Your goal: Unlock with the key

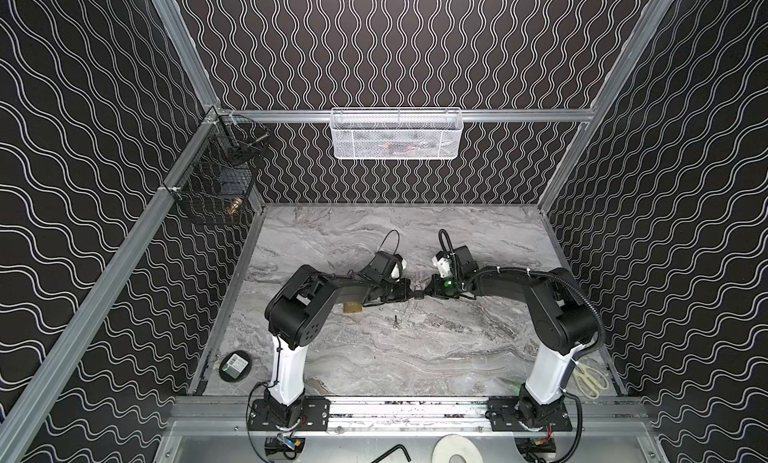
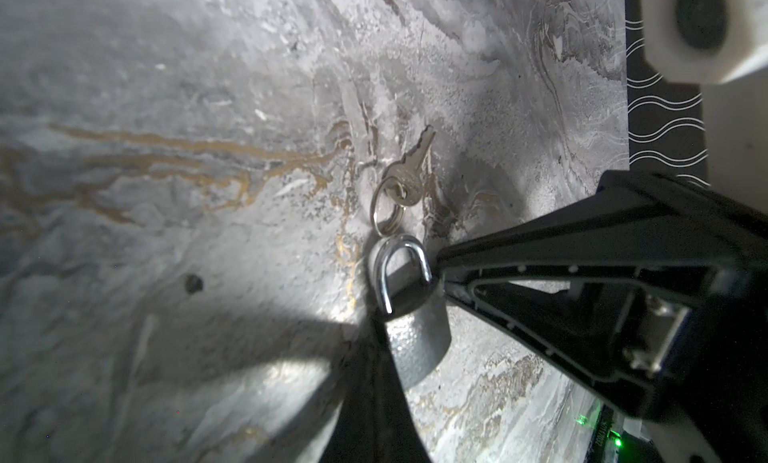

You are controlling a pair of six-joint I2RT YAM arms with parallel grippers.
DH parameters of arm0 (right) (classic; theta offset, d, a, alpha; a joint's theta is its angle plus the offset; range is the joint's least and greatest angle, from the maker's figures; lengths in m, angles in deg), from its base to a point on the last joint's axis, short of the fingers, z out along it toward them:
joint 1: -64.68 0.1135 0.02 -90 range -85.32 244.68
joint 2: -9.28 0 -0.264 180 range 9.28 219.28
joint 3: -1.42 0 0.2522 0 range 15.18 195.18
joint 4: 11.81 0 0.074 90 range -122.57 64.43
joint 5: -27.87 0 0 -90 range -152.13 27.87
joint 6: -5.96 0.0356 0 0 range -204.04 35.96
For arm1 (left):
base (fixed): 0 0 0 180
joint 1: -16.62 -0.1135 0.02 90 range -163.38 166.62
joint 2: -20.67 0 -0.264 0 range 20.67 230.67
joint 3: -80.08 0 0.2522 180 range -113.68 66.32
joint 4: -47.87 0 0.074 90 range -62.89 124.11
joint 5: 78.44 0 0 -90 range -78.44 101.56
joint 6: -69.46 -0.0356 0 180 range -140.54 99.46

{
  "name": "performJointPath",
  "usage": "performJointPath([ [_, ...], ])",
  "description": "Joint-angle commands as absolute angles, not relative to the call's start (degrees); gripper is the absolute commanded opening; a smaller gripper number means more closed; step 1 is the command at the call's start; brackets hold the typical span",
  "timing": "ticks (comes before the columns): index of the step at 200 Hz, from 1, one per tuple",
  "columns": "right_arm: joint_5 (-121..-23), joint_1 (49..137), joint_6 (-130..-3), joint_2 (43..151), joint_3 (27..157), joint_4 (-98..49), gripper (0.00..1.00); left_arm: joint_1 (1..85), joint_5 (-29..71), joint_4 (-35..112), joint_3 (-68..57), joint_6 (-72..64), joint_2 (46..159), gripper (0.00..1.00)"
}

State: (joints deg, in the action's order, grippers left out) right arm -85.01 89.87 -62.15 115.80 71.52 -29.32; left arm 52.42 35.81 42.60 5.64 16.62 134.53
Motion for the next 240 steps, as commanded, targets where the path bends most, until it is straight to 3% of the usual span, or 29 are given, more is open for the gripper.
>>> performJointPath([
  [1,-88.3,91.2,-62.1,115.0,71.5,-27.9,0.10,52.4,35.0,39.5,6.1,16.3,134.8,0.00],
  [240,-95.2,94.7,-58.6,116.7,74.9,-20.6,0.11,52.4,35.5,39.5,6.3,16.1,134.1,0.00],
])
